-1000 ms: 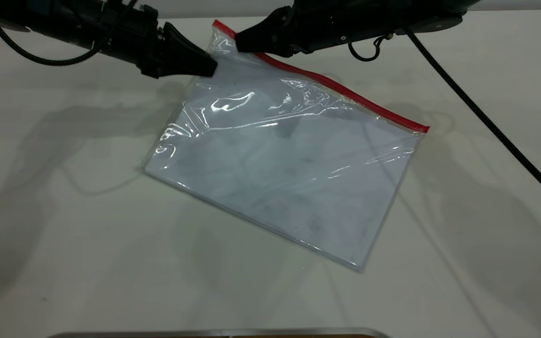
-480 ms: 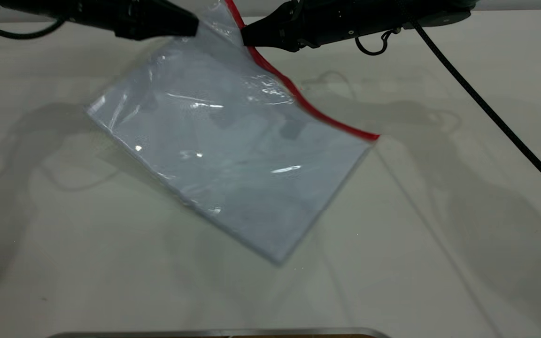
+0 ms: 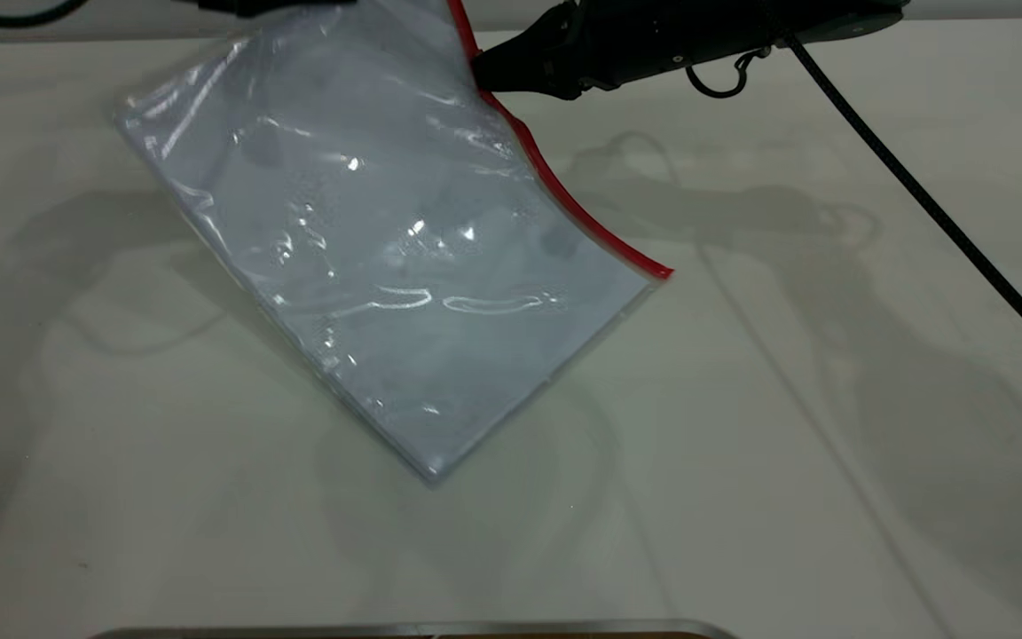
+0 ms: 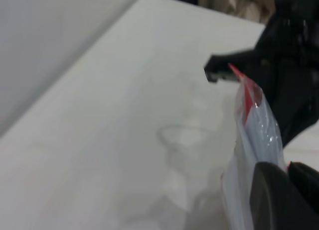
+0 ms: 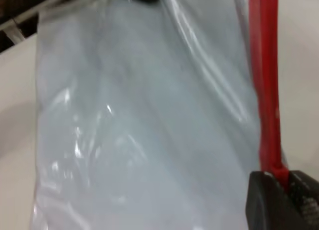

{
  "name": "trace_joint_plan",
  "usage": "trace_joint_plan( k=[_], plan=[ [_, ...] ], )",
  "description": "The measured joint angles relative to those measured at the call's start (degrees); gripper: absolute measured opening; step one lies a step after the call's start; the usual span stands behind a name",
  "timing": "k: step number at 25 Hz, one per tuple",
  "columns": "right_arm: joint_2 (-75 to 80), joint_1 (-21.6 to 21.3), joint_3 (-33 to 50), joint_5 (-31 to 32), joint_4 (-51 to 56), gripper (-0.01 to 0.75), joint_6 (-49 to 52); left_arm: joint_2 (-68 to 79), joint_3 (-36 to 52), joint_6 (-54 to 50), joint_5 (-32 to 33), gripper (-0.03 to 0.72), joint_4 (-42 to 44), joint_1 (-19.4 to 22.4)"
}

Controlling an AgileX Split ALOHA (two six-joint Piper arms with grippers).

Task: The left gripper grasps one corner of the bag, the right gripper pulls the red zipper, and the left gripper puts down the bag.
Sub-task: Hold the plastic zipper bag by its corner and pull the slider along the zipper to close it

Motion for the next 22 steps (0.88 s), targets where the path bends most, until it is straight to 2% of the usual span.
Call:
trace_joint_plan(
  k=[5,9,15,18,20,22],
  plan=[
    [0.0,-0.69,0.0,-2.26,-7.3,0.066,2.96,-1.2,0.0,0.0,0.0,0.046,-1.74,0.38],
    [0.0,-2.69,0.0,-2.02,-21.31,0.07,12.55,-1.48,0.0,0.27,0.02,0.046,-2.69,0.54],
    [0.0,-8.12,0.06,6.63,-41.6,0.072,29.83,-1.9,0.0,0.27,-0.04,0.046,-3.01,0.6],
    [0.0,-10.39,0.06,11.52,-45.64,0.074,34.4,-2.05,0.0,-0.44,-0.44,0.046,-1.58,0.6],
    [0.0,-10.96,-0.06,12.41,-45.9,0.088,36.3,-2.08,0.0,-2.08,-0.79,0.046,0.79,0.6],
    [0.06,-10.97,-0.67,13.09,-47.01,0.136,37.16,-2.08,0.0,-5.09,-1.02,0.046,3.13,0.67]
  ],
)
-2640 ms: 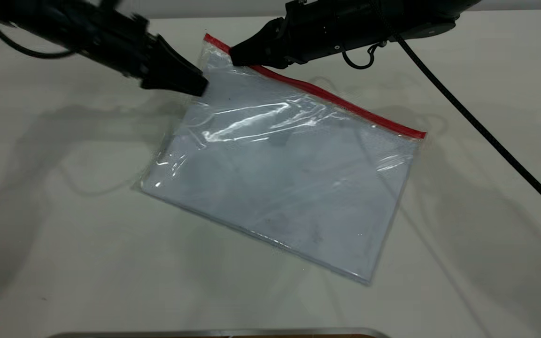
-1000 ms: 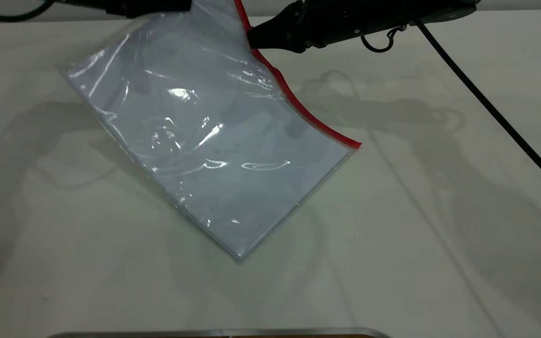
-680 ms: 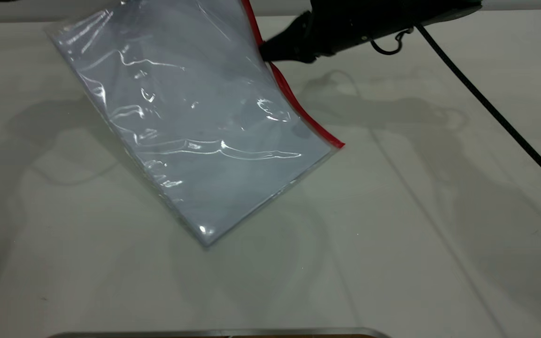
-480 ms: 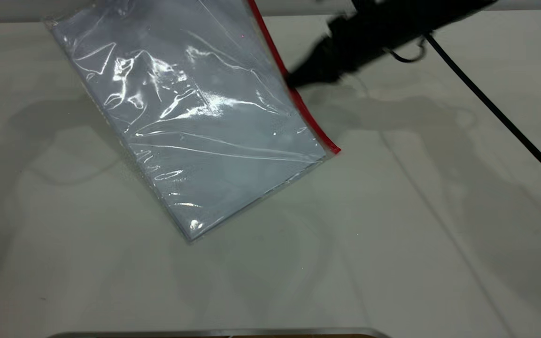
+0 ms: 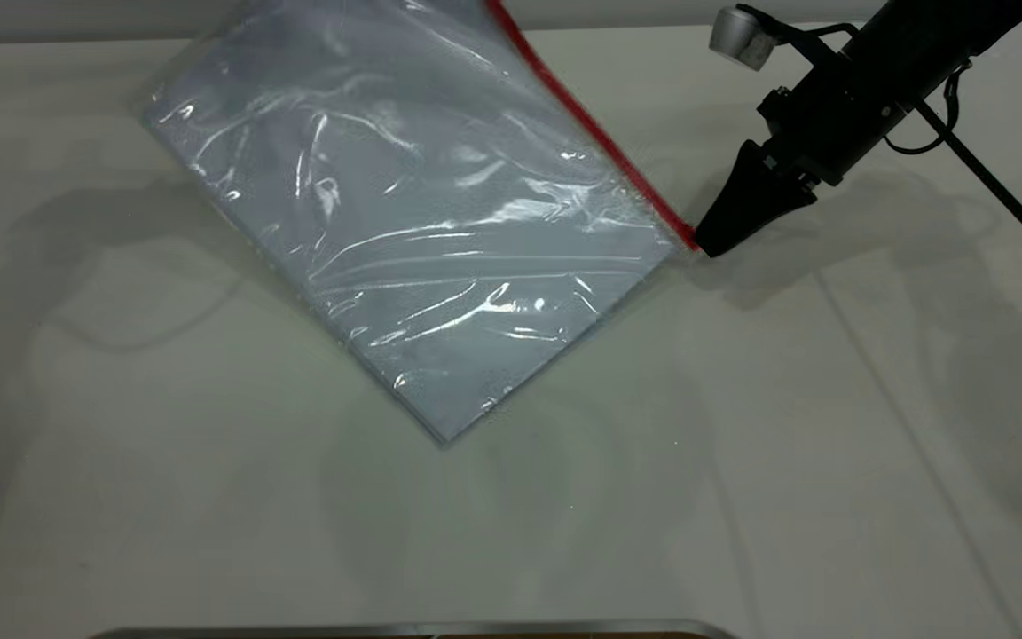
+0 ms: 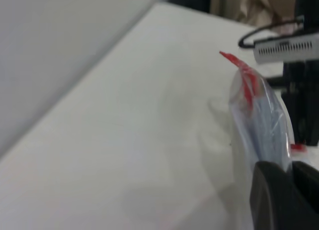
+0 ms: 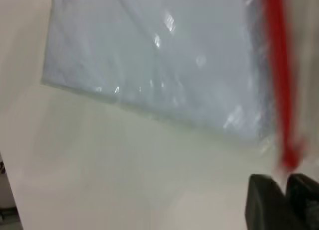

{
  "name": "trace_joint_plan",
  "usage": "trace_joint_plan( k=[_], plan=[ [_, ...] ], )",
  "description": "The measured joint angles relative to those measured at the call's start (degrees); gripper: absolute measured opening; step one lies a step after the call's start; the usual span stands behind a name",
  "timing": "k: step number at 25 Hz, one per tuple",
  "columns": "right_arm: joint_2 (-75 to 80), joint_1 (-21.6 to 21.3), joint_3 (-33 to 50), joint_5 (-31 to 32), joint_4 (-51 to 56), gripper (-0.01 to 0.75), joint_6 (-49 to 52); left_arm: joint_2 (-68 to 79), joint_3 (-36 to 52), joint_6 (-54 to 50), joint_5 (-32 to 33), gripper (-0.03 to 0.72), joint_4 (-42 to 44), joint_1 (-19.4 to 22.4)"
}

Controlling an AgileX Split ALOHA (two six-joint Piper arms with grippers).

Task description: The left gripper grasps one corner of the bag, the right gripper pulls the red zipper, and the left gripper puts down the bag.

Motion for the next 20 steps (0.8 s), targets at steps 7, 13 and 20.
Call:
trace_joint_plan(
  k=[7,13,20],
  plan=[
    [-2.3,-0.56,-9.02,5.03,8.43,0.437,5.07,4.55,-0.17,-18.28,-1.91,0.103,7.13,-0.15],
    [-13.7,-0.61,-13.95,6.0,13.44,0.497,17.01,8.1,-0.46,-41.5,-2.97,0.42,7.98,-1.06],
    [-31.89,-0.44,-14.07,7.88,-0.2,0.497,34.27,2.48,-3.98,-53.98,6.14,0.605,6.6,6.04]
  ],
)
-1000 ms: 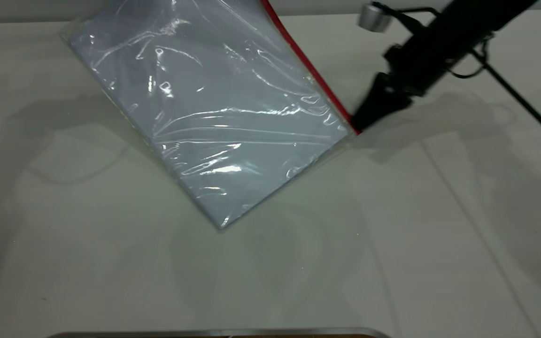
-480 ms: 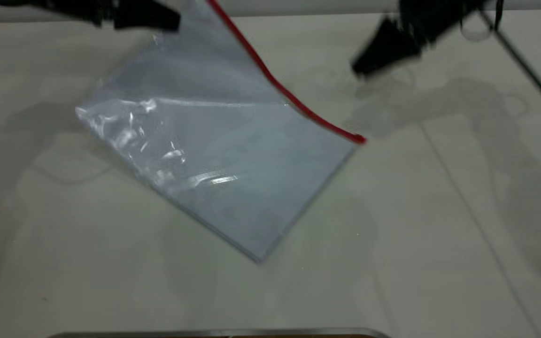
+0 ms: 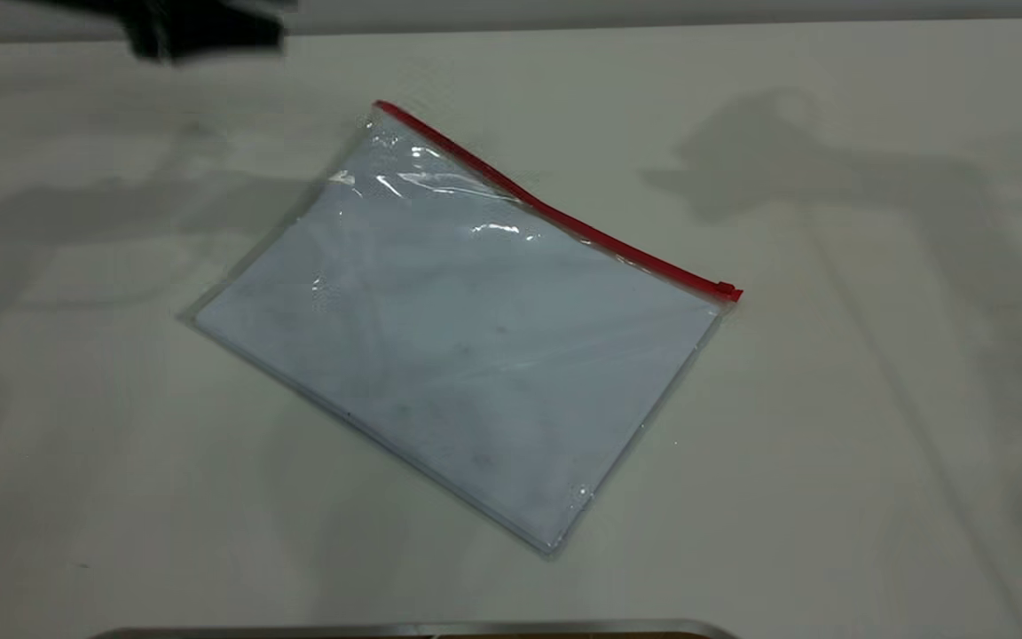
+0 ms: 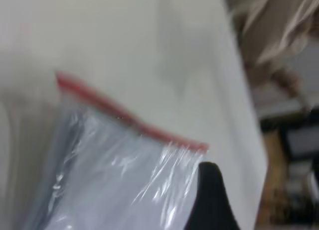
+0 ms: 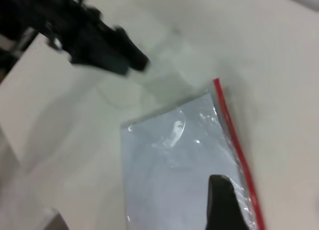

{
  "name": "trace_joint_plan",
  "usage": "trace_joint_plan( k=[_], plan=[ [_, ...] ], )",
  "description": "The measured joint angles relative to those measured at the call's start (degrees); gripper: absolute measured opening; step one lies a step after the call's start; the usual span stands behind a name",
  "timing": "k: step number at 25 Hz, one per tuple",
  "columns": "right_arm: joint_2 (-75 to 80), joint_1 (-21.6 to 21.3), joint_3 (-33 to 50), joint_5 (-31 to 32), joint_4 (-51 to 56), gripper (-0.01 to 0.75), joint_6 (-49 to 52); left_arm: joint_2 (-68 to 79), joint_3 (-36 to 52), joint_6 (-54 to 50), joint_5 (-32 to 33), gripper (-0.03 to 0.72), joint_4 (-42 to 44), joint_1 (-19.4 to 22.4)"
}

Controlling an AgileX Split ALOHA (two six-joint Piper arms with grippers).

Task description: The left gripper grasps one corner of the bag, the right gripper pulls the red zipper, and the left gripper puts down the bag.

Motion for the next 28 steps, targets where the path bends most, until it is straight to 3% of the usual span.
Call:
trace_joint_plan(
  k=[4,8,13,20,28],
  plan=[
    [-11.77,0.55,1.35,0.42,-8.85,0.485,7.32,-8.43,-0.09,-5.59,0.52,0.572,2.93,3.41],
    [-25.35,1.86,8.72,0.9,-17.94,0.47,14.06,-19.38,-0.09,-11.34,1.45,0.553,15.28,4.07],
    [-41.94,2.28,26.01,0.9,-27.81,0.467,20.28,-34.63,-0.09,-19.58,1.45,0.548,32.64,3.24],
    [-61.52,2.28,52.93,0.84,-34.48,0.467,25.84,-51.66,1.63,-32.18,1.45,0.547,49.14,2.48],
    [-75.08,2.28,78.93,-7.21,-37.63,0.466,28.61,-70.58,21.45,-38.67,1.5,0.547,56.72,2.48]
  ],
)
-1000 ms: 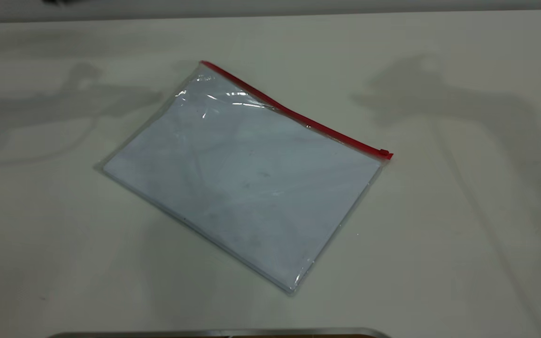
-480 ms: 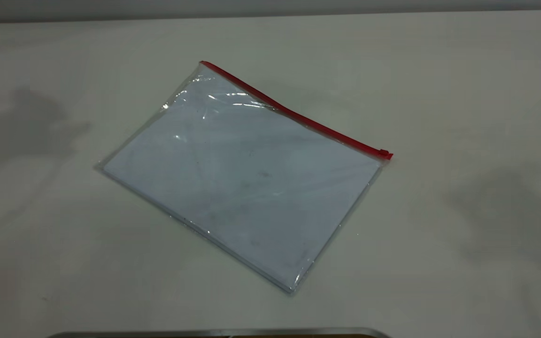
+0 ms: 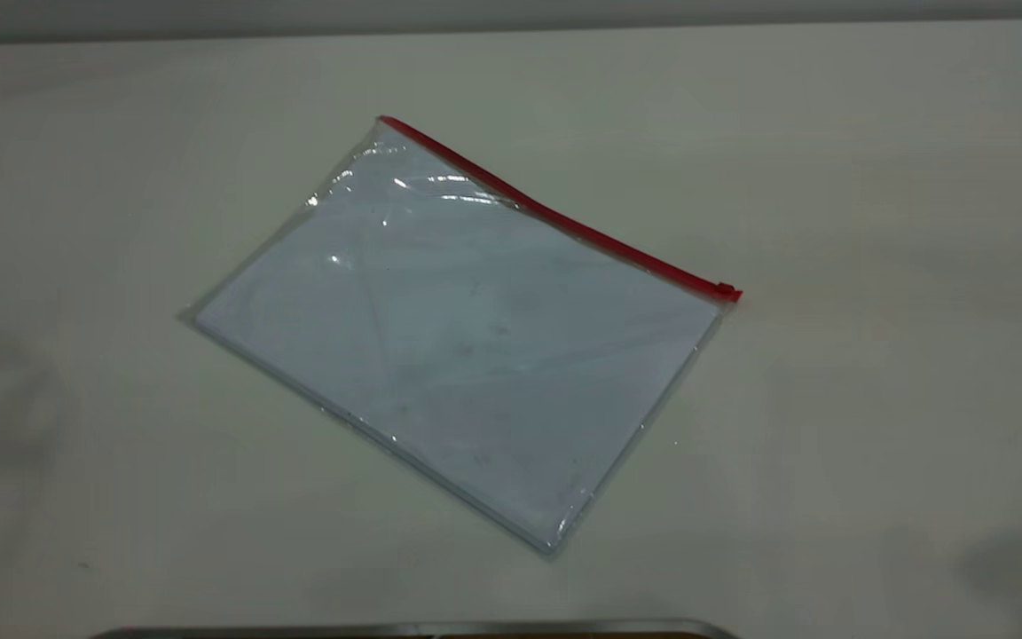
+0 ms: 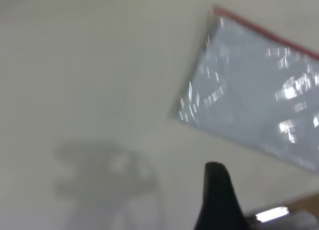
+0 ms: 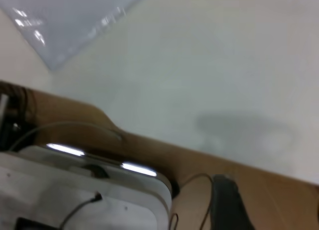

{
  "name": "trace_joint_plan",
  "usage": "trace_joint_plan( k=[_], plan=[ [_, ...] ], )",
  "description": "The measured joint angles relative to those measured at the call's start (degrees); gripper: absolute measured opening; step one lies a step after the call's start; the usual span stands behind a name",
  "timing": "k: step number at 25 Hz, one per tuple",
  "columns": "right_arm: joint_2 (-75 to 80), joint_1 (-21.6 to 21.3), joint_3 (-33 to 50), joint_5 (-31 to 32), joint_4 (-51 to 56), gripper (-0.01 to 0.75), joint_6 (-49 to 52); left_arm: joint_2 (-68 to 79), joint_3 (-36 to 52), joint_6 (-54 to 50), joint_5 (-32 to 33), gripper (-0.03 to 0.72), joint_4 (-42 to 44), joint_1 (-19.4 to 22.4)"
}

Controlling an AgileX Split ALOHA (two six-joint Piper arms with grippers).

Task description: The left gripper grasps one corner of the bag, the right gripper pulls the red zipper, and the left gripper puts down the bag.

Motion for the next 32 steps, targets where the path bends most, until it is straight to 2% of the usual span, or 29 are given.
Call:
trace_joint_plan(
  k=[6,14,18,32],
  plan=[
    [-4.66,0.0,10.21,-0.35,-6.14,0.466,1.51,-11.74,20.99,-0.18,0.0,0.547,0.82,0.0],
    [-6.84,0.0,10.64,-0.33,-7.48,0.466,4.81,-28.21,44.44,-2.4,-0.4,0.547,3.54,0.0],
    [-6.94,0.02,10.64,-0.33,-7.48,0.466,5.31,-37.53,48.39,-6.39,-1.91,0.547,6.23,0.0],
    [-7.27,0.14,10.64,-0.33,-7.48,0.466,5.64,-63.55,48.45,-8.3,-1.69,0.546,7.43,0.0]
  ],
)
